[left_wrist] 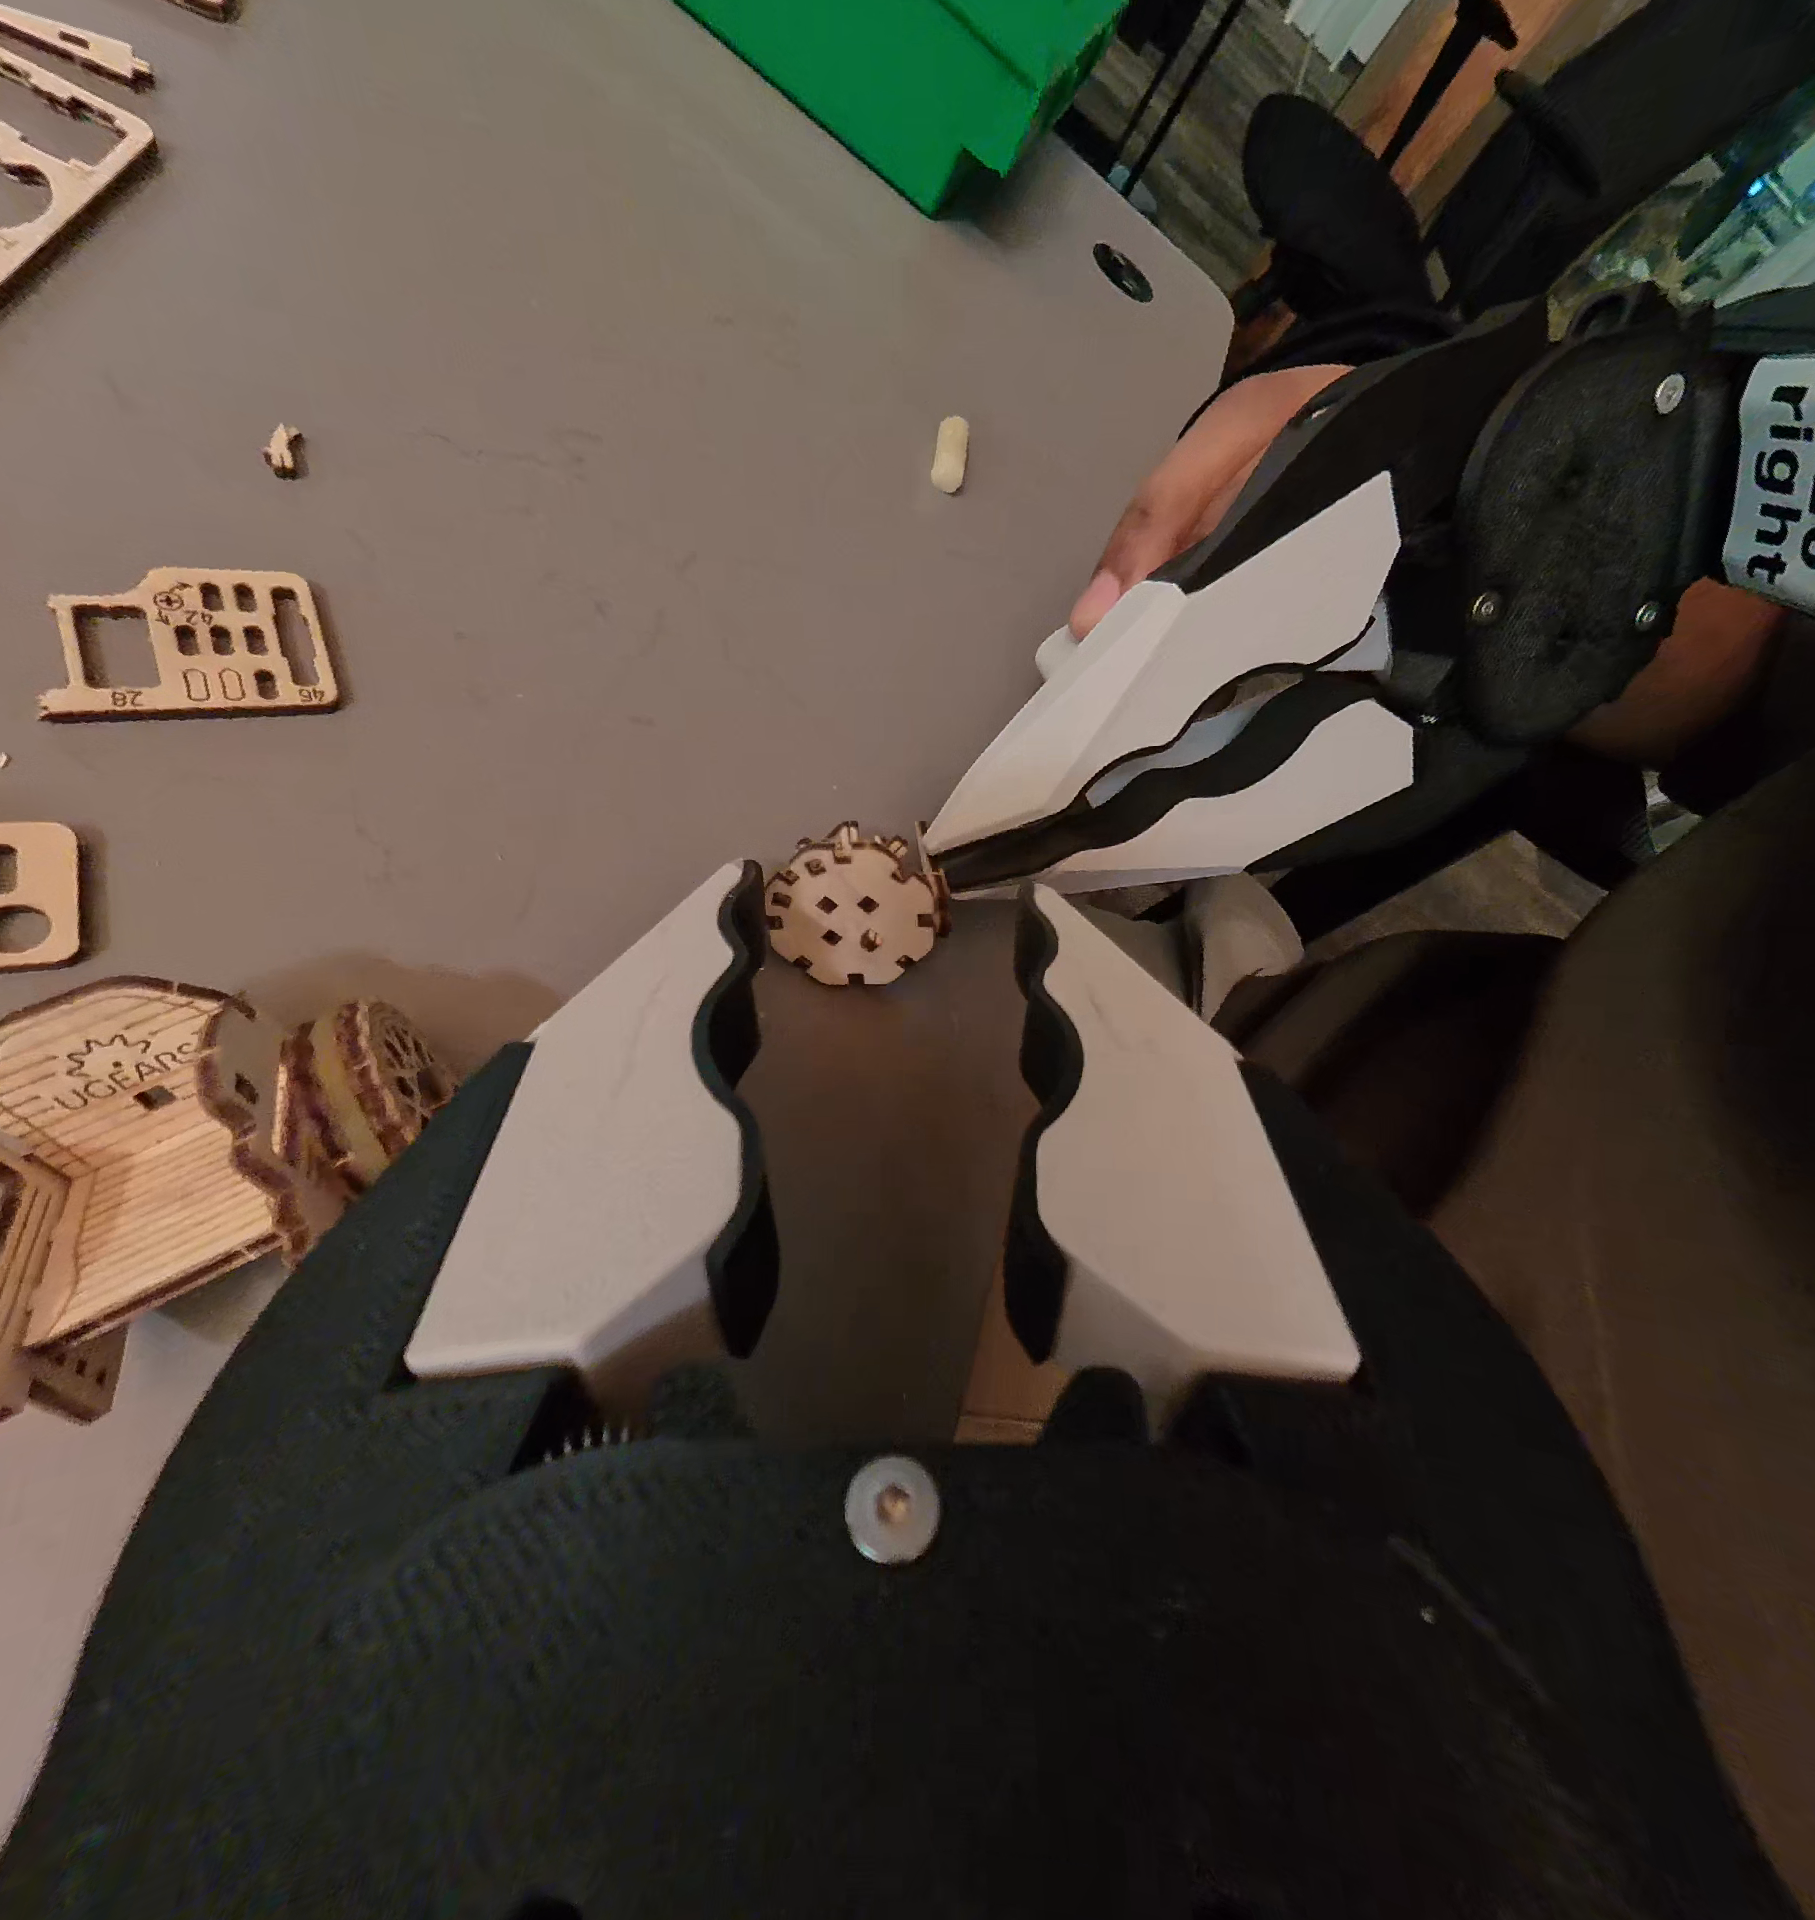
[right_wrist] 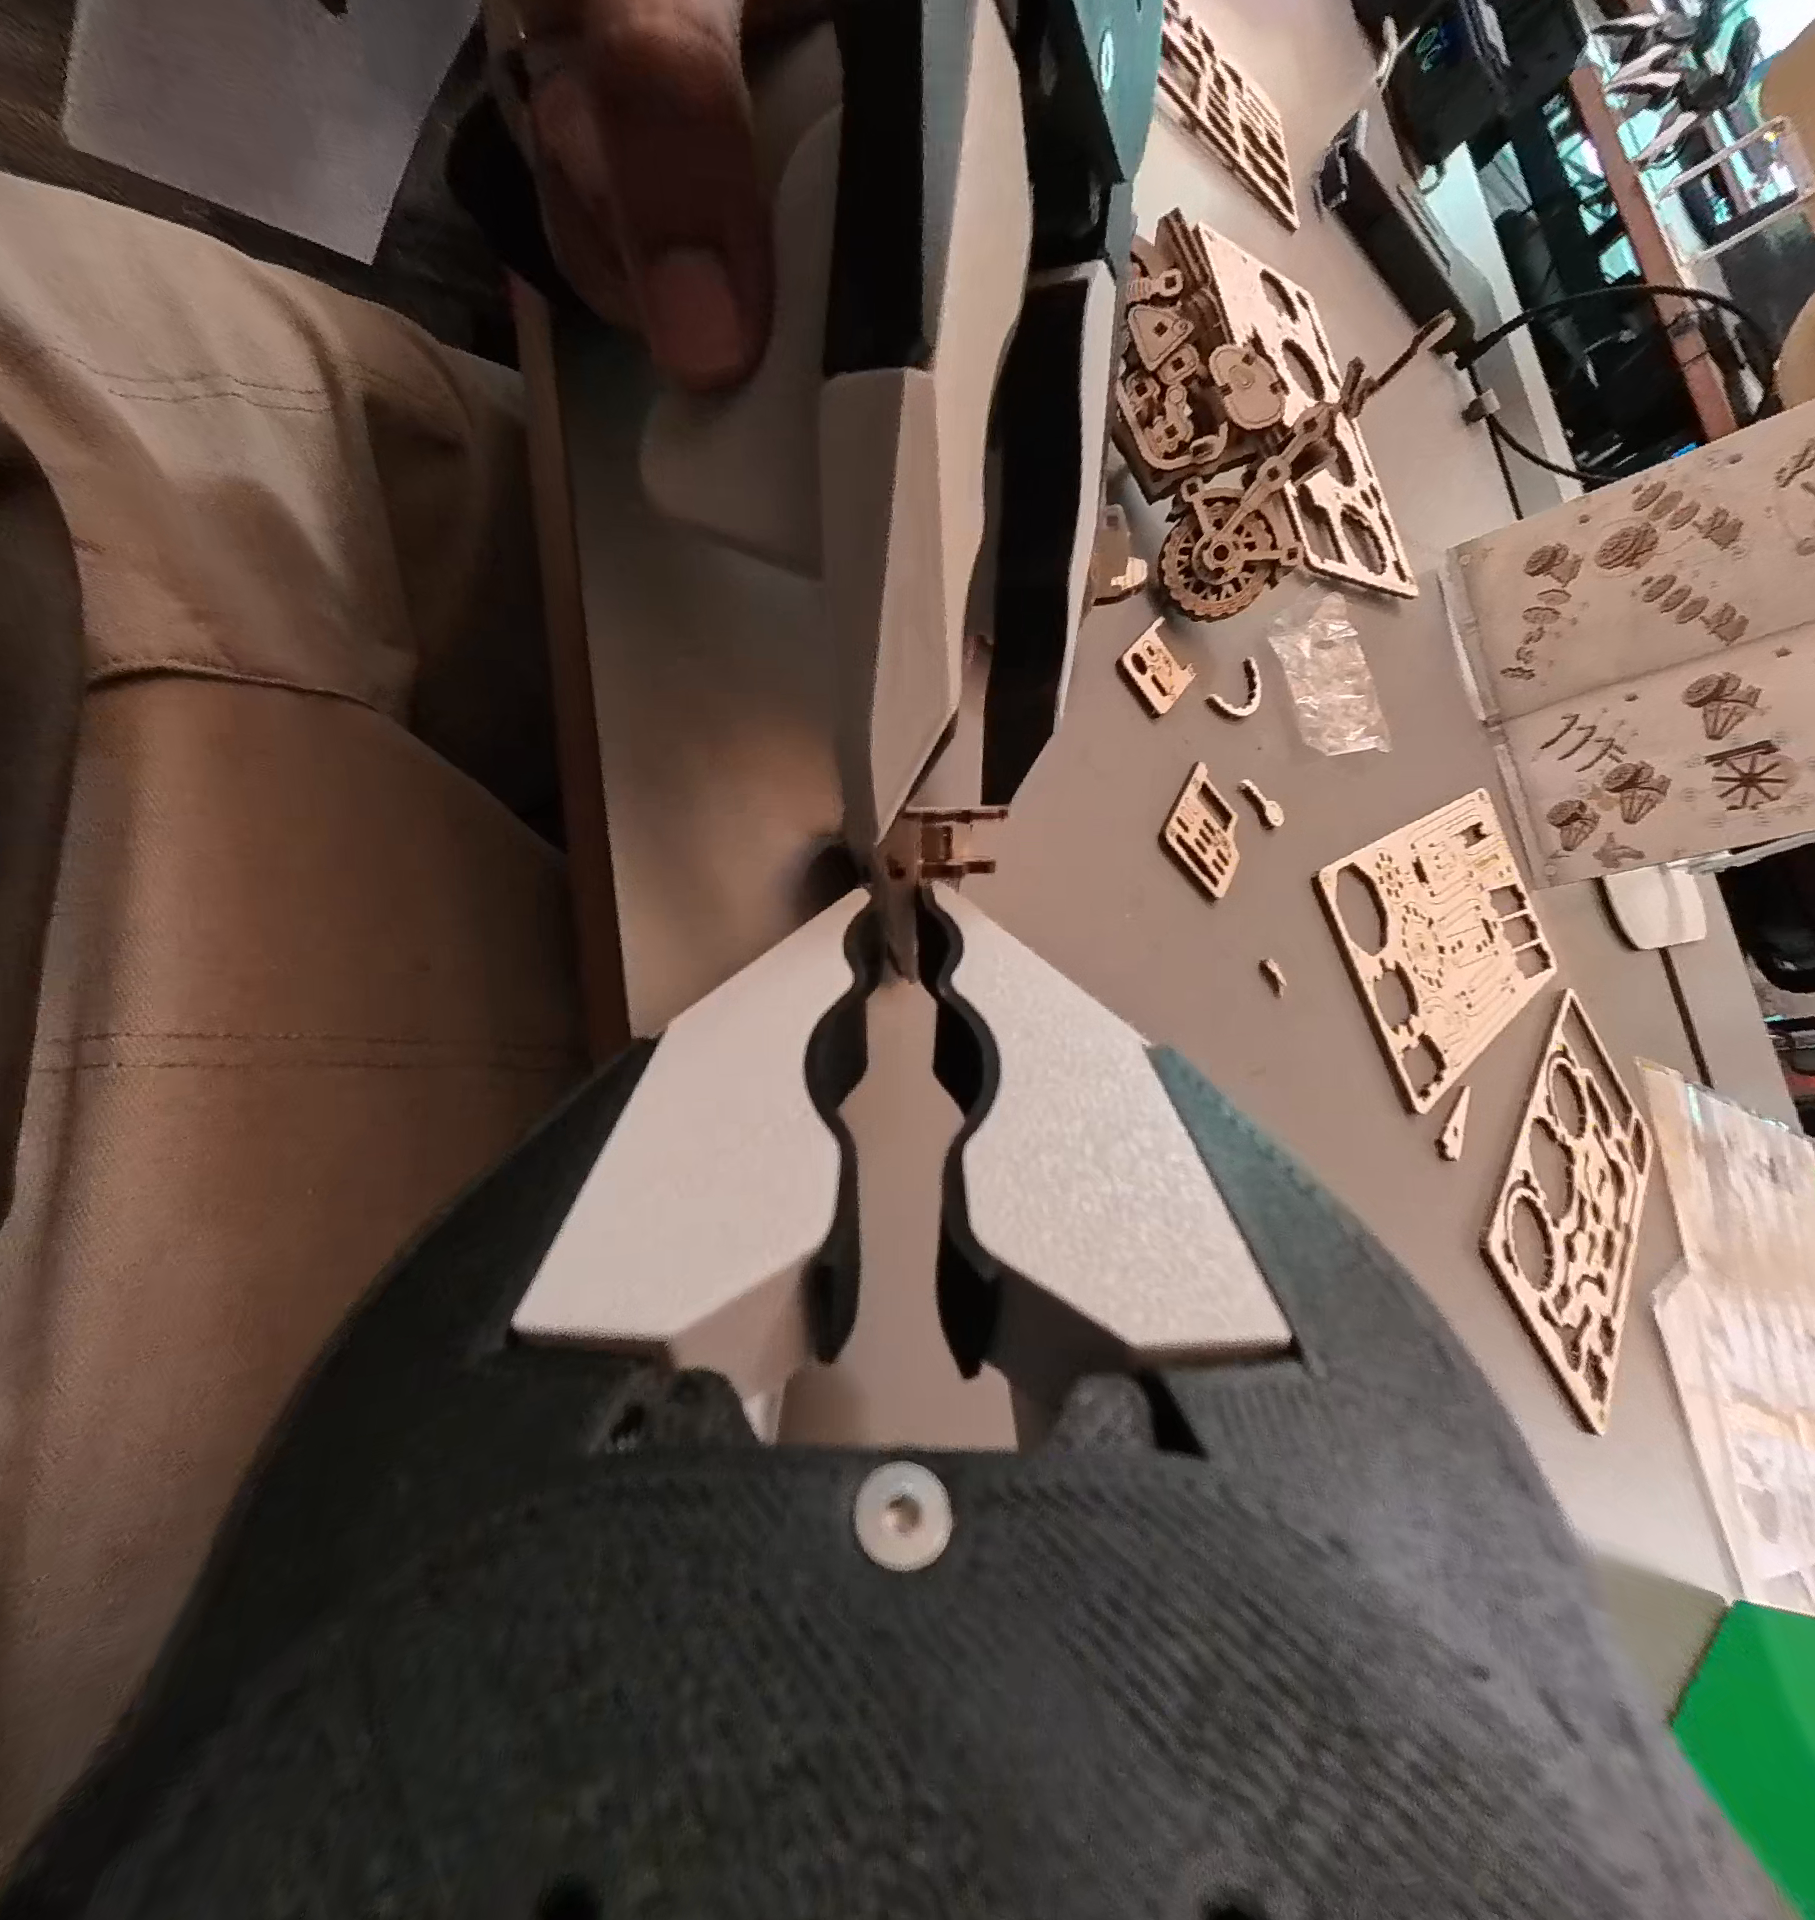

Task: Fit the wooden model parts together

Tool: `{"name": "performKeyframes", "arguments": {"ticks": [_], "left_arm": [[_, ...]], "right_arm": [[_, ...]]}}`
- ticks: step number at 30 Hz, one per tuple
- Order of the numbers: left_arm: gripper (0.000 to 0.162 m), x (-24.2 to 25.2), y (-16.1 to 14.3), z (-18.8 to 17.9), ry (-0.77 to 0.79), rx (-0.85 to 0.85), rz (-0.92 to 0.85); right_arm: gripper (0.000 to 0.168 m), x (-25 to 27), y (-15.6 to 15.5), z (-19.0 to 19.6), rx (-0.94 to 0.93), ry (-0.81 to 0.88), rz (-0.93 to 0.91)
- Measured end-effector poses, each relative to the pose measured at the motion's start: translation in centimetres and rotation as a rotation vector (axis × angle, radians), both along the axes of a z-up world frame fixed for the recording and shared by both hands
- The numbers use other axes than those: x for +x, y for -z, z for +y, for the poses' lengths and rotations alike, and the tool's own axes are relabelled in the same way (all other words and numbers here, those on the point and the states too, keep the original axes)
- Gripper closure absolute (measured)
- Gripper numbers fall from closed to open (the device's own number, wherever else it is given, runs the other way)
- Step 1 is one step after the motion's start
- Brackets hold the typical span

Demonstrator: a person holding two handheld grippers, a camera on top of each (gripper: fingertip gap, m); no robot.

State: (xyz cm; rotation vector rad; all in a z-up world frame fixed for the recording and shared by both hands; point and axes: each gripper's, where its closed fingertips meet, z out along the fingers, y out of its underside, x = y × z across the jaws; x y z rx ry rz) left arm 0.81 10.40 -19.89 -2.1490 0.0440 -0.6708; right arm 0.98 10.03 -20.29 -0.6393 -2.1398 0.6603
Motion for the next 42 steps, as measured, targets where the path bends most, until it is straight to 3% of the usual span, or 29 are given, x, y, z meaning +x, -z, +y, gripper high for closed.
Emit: {"name": "performKeyframes", "arguments": {"ticks": [1, 23, 42], "left_arm": [[0.117, -0.07, 0.0, 0.02, -0.004, -0.001, -0.004], [0.125, -0.31, 0.14, -0.12, -0.004, -0.013, -0.009], [0.126, -0.45, 0.24, -0.02, -0.008, -0.025, -0.021]], "right_arm": [[0.164, 0.0, 0.0, 0.0, -0.002, -0.001, 0.0], [0.168, 0.11, 0.07, 0.09, -0.053, -0.016, -0.02], [0.167, 0.03, 0.06, 0.28, -0.281, 0.011, -0.133]]}}
